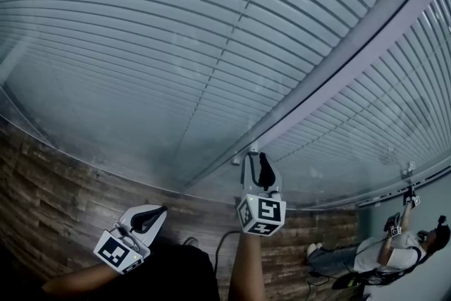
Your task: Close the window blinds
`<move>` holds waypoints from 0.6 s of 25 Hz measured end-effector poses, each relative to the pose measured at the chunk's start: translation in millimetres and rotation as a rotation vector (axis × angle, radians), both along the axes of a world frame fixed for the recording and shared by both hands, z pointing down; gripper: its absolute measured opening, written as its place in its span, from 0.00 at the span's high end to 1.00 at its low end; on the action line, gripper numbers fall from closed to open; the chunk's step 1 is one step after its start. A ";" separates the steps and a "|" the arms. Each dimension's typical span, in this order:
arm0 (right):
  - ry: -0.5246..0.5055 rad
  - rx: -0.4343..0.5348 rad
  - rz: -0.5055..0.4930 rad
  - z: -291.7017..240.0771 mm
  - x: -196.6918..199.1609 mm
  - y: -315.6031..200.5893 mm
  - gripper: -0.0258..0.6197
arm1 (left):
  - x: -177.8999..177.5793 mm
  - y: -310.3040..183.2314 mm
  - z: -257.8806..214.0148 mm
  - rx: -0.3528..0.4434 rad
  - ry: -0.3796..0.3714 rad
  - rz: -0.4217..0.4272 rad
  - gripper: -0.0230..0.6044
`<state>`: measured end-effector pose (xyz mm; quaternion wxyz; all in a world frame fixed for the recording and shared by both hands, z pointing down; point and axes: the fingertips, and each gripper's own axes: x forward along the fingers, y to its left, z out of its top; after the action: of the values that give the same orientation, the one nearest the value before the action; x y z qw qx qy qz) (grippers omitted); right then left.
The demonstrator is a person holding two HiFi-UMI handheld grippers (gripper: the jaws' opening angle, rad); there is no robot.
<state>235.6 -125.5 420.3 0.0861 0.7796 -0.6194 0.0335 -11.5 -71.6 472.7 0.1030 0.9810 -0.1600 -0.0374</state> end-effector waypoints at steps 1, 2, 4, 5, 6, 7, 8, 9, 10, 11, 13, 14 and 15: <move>-0.064 0.029 0.021 1.9 1.8 0.3 0.72 | -0.4 2.1 -0.1 -0.001 0.007 0.008 0.97; -0.131 0.061 0.034 3.0 3.3 0.7 0.71 | -0.4 4.4 -0.7 0.002 0.011 0.014 0.97; -0.234 0.115 0.045 3.2 6.1 0.9 0.71 | 1.0 8.0 -1.9 0.007 0.016 0.019 0.97; -0.262 0.130 0.047 2.9 7.2 0.2 0.72 | 1.6 8.3 -2.5 0.006 0.019 0.017 0.97; -0.283 0.139 0.049 2.9 7.4 -1.4 0.73 | 1.4 7.3 -3.1 0.006 0.023 0.014 0.97; -0.299 0.145 0.050 3.0 6.5 -3.5 0.73 | 0.1 5.5 -3.4 0.005 0.025 0.009 0.97; -0.312 0.149 0.052 3.1 5.2 -5.4 0.75 | -1.7 3.6 -2.9 0.000 0.026 0.005 0.97; -0.320 0.151 0.055 3.2 4.3 -6.7 0.75 | -3.3 2.0 -1.6 -0.009 0.026 -0.001 0.97; -0.319 0.151 0.058 3.4 4.2 -7.2 0.75 | -4.2 1.1 0.0 -0.019 0.026 -0.006 0.97; -0.313 0.149 0.060 3.6 4.7 -7.1 0.75 | -4.2 0.8 1.1 -0.025 0.026 -0.010 0.97; -0.288 0.140 0.058 3.8 6.2 -6.0 0.76 | -2.6 0.9 1.1 -0.026 0.028 -0.015 0.97; -0.278 0.136 0.054 4.0 6.7 -5.6 0.76 | -1.9 1.2 1.8 -0.027 0.026 -0.015 0.97; -0.272 0.135 0.050 4.6 6.6 -5.4 0.76 | -1.8 1.5 3.2 -0.030 0.023 -0.016 0.97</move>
<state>242.2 -130.8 424.8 -0.0522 0.7870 -0.6066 0.0995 -13.3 -70.1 475.9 0.1192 0.9776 -0.1671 -0.0468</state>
